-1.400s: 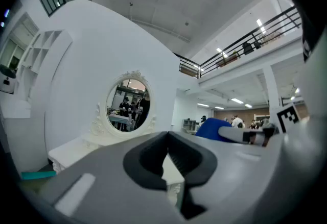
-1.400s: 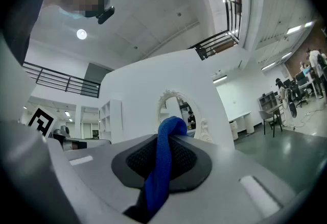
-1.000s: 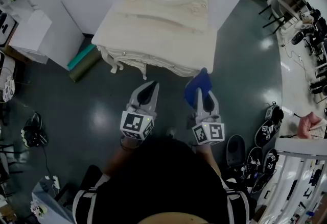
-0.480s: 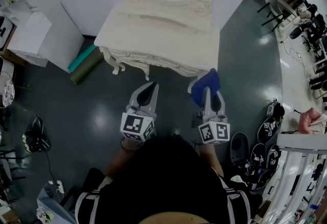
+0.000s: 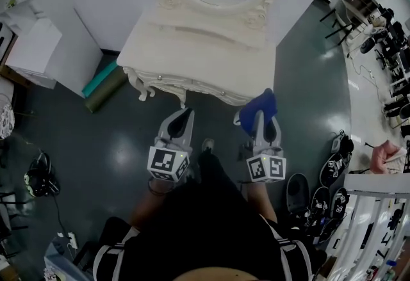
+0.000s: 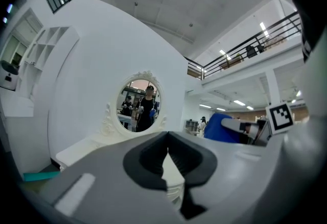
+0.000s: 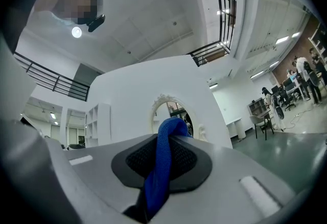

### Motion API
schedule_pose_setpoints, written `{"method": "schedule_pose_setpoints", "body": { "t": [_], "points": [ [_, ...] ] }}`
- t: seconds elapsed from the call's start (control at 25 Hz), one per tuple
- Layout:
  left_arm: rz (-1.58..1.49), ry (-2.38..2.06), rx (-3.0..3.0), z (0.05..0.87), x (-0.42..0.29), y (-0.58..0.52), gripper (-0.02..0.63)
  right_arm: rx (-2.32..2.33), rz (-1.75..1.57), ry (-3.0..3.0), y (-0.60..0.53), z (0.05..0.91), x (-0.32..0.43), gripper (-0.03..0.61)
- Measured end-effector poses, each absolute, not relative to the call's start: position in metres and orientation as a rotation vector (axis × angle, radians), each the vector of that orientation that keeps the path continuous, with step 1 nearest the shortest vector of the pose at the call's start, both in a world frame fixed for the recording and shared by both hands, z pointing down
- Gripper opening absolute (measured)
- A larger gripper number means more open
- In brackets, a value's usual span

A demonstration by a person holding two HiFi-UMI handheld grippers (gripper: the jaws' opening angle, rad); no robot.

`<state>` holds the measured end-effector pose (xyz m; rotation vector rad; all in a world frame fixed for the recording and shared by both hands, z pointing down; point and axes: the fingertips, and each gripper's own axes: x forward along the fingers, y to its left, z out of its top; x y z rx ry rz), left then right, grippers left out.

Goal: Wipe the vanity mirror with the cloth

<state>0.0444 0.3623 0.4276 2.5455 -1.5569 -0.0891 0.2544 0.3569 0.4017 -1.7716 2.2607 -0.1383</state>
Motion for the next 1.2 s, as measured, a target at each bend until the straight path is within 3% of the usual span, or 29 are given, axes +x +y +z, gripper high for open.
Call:
{"method": "schedule_pose_setpoints", "body": {
  "t": [1.2],
  "points": [
    [-0.044, -1.768, 2.470, 0.401, 0.079, 0.142, 0.009, -1.619, -0.145, 2.234, 0.098, 0.385, 0.305, 0.046]
  ]
}}
